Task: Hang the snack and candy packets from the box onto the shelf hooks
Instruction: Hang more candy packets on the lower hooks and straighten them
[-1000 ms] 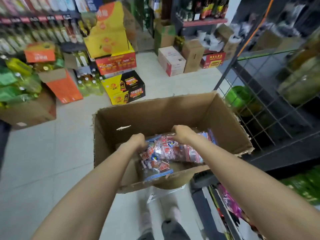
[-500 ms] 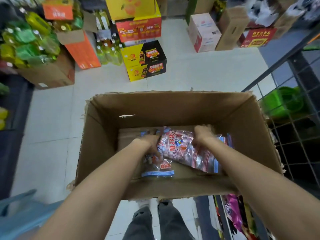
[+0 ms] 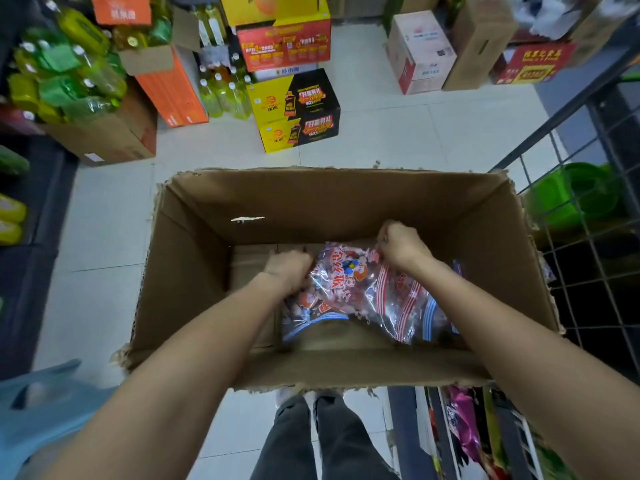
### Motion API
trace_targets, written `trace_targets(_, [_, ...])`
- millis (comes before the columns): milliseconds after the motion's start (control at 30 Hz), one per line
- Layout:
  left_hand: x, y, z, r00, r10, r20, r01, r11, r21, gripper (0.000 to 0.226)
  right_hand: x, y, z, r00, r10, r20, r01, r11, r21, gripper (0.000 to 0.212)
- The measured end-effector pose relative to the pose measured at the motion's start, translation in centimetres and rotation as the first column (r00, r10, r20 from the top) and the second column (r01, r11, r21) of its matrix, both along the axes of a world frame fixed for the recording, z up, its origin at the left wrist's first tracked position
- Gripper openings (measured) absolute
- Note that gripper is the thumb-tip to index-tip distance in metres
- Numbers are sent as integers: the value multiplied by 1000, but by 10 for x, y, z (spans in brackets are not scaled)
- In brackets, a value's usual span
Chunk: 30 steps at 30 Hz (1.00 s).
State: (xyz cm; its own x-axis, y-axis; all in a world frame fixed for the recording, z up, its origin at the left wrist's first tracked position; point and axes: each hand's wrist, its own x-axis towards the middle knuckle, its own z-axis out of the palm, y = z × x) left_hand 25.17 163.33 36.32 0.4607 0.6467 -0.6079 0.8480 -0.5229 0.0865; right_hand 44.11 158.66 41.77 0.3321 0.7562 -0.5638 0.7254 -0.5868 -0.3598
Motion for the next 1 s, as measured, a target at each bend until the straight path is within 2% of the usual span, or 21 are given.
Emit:
trace_targets(100, [-18, 8, 14, 989, 131, 67, -124, 987, -98, 45, -1, -2, 19, 988, -42, -150, 58, 993, 107, 25])
trace_targets(167, [-32, 10, 26, 957, 234, 171, -212, 968, -136, 46, -7, -6, 28, 984, 23, -179, 9, 984, 178, 30])
trace_targets(300, [-52, 16, 56, 766, 498, 406, -419, 866, -272, 39, -32, -15, 49, 985, 118, -129, -83, 965, 251, 32])
trace_targets(433, [-49, 6, 85, 693, 516, 502, -451, 855, -256, 35, -63, -28, 90, 984, 88, -155, -28, 934, 355, 27])
trace_targets(533, [-47, -6, 106, 644, 523, 558, -505, 839, -202, 44, -83, -48, 129, 987, 66, -149, 7, 897, 442, 57])
trace_targets(567, [-47, -10, 114, 627, 511, 588, -512, 839, -183, 46, -88, -57, 141, 991, 89, -103, -31, 884, 466, 56])
trace_targets(633, [-48, -21, 137, 590, 479, 650, -521, 841, -147, 49, -95, -72, 163, 995, 95, 43, -103, 851, 515, 36])
trace_targets(767, [-52, -44, 186, 465, 459, 757, -512, 837, -194, 52, -101, -101, 210, 978, -58, 201, -94, 736, 671, 23])
trace_targets(833, [-50, -60, 211, 463, 412, 785, -472, 864, -176, 69, -105, -121, 238, 961, -132, 244, -101, 654, 750, 19])
trace_targets(900, [-46, -82, 242, 457, 293, 840, -413, 906, -92, 96, -111, -144, 264, 940, -178, 290, -140, 574, 807, 15])
trace_targets(1000, [-38, -117, 296, 284, -53, 957, -258, 958, 129, 105, -119, -183, 297, 917, -218, 333, -191, 492, 849, 10])
